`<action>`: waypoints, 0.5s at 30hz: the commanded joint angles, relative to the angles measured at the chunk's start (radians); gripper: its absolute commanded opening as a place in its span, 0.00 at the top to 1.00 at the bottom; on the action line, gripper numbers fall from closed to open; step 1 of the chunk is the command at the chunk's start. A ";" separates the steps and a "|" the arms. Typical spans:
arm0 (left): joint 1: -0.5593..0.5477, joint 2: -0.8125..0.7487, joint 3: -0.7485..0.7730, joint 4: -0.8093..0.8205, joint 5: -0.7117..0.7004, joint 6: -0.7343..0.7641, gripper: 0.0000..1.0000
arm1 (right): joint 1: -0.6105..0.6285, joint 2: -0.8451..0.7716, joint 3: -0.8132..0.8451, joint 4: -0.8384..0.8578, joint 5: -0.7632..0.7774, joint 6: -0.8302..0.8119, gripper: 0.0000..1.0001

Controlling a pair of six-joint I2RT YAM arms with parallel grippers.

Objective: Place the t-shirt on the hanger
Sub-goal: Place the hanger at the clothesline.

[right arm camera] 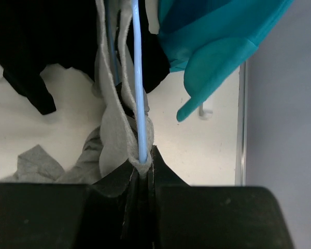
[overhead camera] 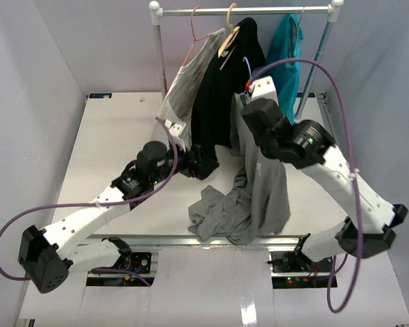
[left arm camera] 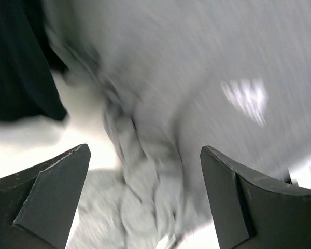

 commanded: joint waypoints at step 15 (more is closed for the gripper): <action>-0.190 -0.261 -0.428 0.307 -0.219 0.023 0.02 | -0.317 0.146 0.247 0.523 -0.150 -0.209 0.92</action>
